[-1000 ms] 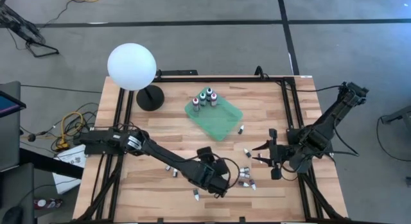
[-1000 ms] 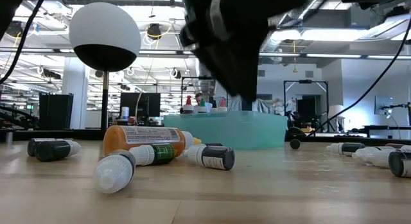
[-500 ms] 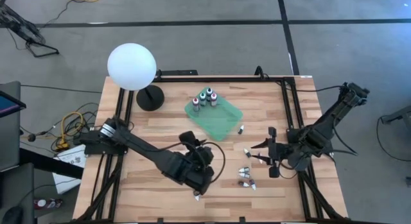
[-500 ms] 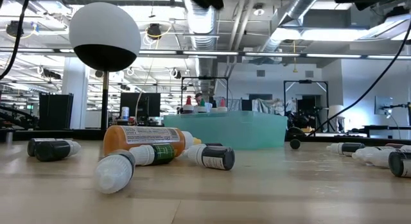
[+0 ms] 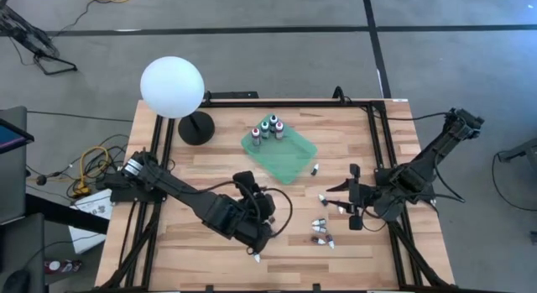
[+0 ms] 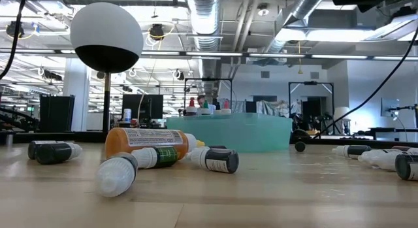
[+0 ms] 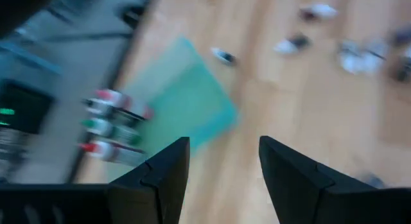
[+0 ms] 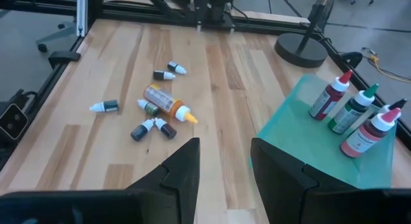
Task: Pick & Place food coloring
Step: Put the yellow food coloring bottle into the green bin
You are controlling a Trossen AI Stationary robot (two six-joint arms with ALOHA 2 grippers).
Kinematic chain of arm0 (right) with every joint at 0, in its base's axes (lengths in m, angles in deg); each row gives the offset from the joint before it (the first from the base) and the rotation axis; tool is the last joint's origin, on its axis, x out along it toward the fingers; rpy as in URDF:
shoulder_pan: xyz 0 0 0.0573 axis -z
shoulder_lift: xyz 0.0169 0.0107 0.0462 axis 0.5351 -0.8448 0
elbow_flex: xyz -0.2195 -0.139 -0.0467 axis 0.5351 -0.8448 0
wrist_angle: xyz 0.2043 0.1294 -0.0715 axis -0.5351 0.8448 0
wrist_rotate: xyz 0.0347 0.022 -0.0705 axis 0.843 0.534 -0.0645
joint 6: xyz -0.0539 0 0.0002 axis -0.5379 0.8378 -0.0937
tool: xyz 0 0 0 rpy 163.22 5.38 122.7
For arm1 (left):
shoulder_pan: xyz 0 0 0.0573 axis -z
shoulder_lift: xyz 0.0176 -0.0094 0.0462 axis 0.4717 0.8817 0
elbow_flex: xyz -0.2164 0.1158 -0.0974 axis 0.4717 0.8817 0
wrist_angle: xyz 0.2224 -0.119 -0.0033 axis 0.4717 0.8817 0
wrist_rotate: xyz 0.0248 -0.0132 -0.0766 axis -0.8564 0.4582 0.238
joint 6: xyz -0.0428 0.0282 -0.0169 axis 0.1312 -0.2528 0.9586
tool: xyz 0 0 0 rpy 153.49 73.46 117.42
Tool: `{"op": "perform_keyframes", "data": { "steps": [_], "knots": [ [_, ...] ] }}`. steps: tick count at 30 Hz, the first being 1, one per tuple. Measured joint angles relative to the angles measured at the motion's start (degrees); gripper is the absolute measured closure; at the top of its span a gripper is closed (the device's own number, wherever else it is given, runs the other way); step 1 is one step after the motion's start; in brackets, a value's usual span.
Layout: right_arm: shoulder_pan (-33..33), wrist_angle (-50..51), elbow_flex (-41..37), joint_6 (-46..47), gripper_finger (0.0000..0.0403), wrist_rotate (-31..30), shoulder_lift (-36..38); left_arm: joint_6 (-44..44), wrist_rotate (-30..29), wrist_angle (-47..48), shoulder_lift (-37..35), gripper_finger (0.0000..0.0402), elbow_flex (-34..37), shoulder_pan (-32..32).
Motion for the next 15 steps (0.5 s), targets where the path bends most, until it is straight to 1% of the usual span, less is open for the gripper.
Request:
{"op": "perform_keyframes", "data": {
  "steps": [2, 4, 7, 10, 12, 15],
  "knots": [
    [0.01, 0.02, 0.0, 0.0, 0.0272, 0.0, 0.0, -0.78, 6.24, -0.86, 0.05, 0.022, 0.0, -0.68],
    [0.01, 0.0, 0.0, 0.0, 0.0272, 0.0, 0.0, -0.98, 10.85, -2.11, 0.07, 0.022, 0.0, -1.57],
    [0.01, 0.0, 0.0, -0.02, 0.0272, -0.02, 0.0, -4.69, 18.1, -6.12, 0.52, 0.022, 0.0, -2.79],
    [0.01, 0.02, 0.0, -0.02, 0.0272, -0.02, 0.0, -7.64, 21.21, -9.6, 0.81, 0.022, 0.51, -3.89],
    [0.01, 0.02, 0.0, 0.0, 0.0272, 0.0, 0.0, -8.0, 24.1, -12.02, 0.2, 0.022, 2.87, -5.53],
    [-0.25, 0.13, 0.0, 0.05, 0.0272, 0.05, 0.0, -7.32, 28.72, -14.82, -1.36, 0.022, 9.61, -8.69]
  ]
}}
